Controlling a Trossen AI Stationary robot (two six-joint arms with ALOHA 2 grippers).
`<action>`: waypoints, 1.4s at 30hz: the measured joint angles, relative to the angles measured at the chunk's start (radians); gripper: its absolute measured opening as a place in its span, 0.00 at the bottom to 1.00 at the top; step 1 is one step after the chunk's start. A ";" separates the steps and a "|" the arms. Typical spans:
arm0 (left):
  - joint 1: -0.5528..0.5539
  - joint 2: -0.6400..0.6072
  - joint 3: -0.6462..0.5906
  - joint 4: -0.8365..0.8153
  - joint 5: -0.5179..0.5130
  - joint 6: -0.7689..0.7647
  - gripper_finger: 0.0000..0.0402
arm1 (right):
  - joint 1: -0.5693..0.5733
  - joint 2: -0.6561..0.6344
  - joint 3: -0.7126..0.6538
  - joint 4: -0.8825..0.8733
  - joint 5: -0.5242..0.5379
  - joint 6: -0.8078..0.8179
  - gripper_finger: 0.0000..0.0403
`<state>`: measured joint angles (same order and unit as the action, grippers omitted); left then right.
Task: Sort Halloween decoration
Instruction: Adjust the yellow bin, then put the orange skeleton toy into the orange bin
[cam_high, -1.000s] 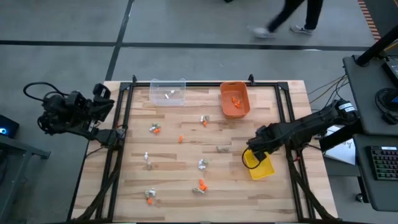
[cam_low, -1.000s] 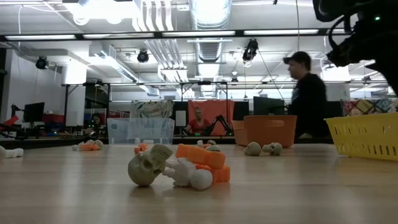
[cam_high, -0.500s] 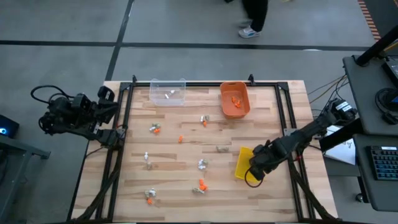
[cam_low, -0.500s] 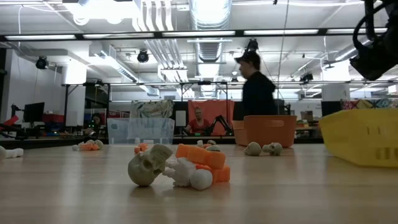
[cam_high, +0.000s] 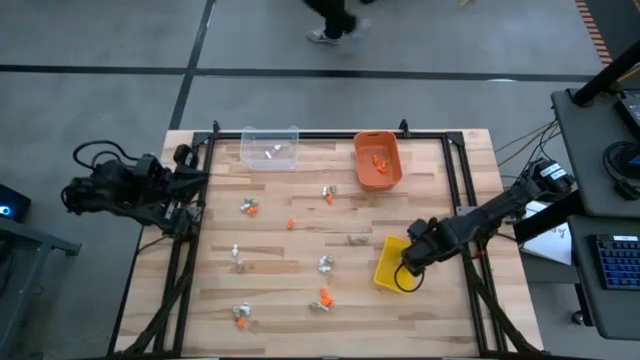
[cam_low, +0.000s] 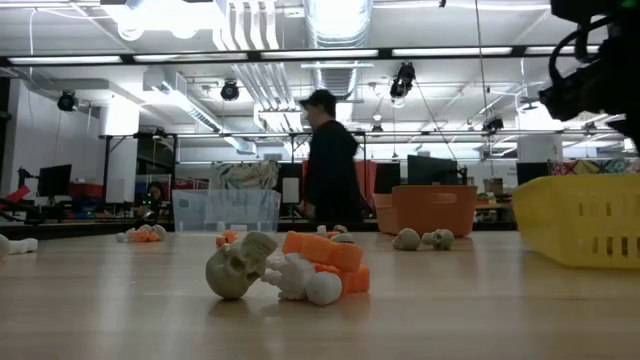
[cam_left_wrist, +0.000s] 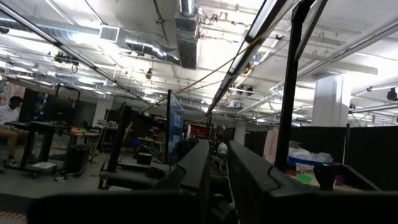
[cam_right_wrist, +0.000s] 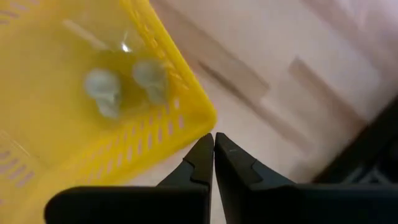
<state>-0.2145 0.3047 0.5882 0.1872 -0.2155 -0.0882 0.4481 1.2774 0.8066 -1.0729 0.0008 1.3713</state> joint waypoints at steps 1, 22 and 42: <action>0.000 0.007 0.003 0.000 0.003 0.000 0.10 | -0.009 0.000 -0.001 0.011 0.019 -0.011 0.02; 0.000 0.058 -0.009 0.033 0.044 0.002 0.10 | -0.156 0.001 0.024 0.045 0.258 -0.292 0.02; 0.000 0.465 -0.024 -0.069 -0.184 -0.224 0.10 | -0.282 0.000 0.223 0.661 0.667 -1.232 0.02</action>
<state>-0.2146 0.7697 0.5645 0.1185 -0.3993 -0.3126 0.1665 1.2770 1.0293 -0.4120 0.6673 0.1393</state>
